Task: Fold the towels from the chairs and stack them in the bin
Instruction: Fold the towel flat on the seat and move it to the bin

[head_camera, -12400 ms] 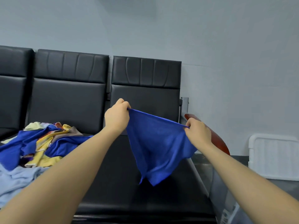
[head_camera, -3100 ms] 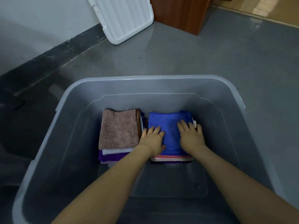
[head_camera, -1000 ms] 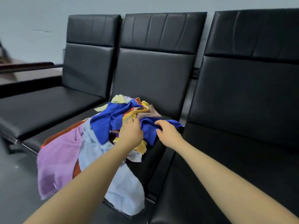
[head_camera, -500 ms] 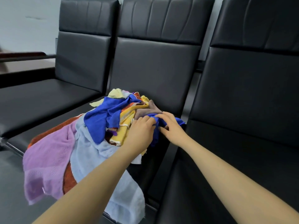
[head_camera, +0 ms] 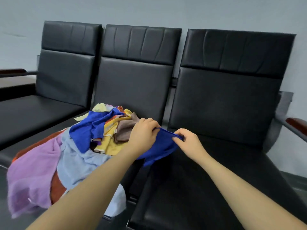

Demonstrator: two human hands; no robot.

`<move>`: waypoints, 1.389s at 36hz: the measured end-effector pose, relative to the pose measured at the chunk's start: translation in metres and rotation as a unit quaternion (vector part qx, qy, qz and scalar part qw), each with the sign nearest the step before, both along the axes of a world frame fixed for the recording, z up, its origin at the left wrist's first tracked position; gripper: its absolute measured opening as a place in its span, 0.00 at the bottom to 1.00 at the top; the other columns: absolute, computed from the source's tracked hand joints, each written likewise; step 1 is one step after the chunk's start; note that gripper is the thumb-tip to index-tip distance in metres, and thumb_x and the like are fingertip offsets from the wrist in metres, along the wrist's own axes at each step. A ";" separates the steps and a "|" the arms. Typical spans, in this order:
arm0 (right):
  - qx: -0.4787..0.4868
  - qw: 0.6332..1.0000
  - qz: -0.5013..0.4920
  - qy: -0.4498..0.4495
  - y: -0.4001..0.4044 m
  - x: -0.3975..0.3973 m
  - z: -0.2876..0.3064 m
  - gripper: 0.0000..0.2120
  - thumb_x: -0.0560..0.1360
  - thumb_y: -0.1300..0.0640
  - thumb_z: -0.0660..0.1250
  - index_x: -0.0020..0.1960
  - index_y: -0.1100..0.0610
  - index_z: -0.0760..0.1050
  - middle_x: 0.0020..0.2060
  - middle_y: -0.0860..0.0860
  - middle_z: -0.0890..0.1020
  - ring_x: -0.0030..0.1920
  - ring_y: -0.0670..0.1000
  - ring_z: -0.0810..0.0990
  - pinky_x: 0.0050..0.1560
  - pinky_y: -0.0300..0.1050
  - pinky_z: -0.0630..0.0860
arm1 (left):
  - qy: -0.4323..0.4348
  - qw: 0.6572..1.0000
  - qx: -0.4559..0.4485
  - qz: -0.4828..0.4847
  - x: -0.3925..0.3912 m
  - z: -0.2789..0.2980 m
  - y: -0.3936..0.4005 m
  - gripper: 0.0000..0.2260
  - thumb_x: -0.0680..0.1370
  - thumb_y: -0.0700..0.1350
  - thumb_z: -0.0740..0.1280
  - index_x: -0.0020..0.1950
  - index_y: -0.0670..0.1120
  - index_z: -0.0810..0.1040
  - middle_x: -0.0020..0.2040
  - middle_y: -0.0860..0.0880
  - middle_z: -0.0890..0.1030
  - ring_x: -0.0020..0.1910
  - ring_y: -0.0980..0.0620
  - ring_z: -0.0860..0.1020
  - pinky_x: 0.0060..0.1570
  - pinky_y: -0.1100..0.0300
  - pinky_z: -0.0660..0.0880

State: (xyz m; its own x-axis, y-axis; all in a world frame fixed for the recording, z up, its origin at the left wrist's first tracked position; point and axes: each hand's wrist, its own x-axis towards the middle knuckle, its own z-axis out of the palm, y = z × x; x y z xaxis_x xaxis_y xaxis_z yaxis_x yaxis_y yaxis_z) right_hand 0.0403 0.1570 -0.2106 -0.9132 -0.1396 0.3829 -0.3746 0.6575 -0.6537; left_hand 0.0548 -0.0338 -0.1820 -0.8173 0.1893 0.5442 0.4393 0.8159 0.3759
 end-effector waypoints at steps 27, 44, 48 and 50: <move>0.074 0.948 -0.303 -0.062 0.181 0.131 0.050 0.09 0.73 0.61 0.62 0.35 0.52 0.72 0.34 0.51 0.77 0.41 0.57 0.78 0.44 0.51 0.77 | -0.015 0.984 0.177 -0.005 0.067 0.058 0.172 0.12 0.81 0.44 0.57 0.57 0.49 0.79 0.56 0.52 0.79 0.53 0.48 0.76 0.47 0.56 0.72; -0.033 0.913 -0.402 0.065 0.218 0.158 0.070 0.04 0.78 0.64 0.59 0.44 0.58 0.67 0.47 0.54 0.72 0.38 0.51 0.71 0.37 0.44 0.66 | -0.040 0.949 0.313 0.013 0.064 0.054 0.182 0.13 0.81 0.36 0.55 0.57 0.39 0.78 0.55 0.43 0.78 0.48 0.51 0.73 0.47 0.64 0.65; -0.072 0.915 -0.387 0.085 0.218 0.152 0.086 0.07 0.75 0.69 0.57 0.44 0.58 0.64 0.46 0.55 0.72 0.43 0.55 0.72 0.40 0.48 0.68 | -0.034 0.948 0.318 0.014 0.060 0.065 0.184 0.13 0.81 0.36 0.55 0.58 0.38 0.77 0.57 0.42 0.77 0.49 0.51 0.72 0.45 0.67 0.63; -0.084 0.913 -0.387 0.095 0.219 0.149 0.097 0.08 0.74 0.71 0.55 0.46 0.59 0.65 0.47 0.54 0.71 0.44 0.54 0.70 0.41 0.46 0.66 | -0.033 0.943 0.330 0.016 0.056 0.073 0.187 0.12 0.81 0.36 0.54 0.58 0.38 0.76 0.58 0.42 0.76 0.48 0.53 0.70 0.43 0.69 0.62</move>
State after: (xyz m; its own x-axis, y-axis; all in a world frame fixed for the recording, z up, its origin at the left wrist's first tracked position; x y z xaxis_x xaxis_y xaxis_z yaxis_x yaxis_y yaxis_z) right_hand 0.1893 0.3760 -0.1137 -0.6276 0.5951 0.5019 0.0430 0.6702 -0.7409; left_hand 0.1113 0.1535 -0.1091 -0.8534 -0.1990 0.4817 0.3754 0.4066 0.8329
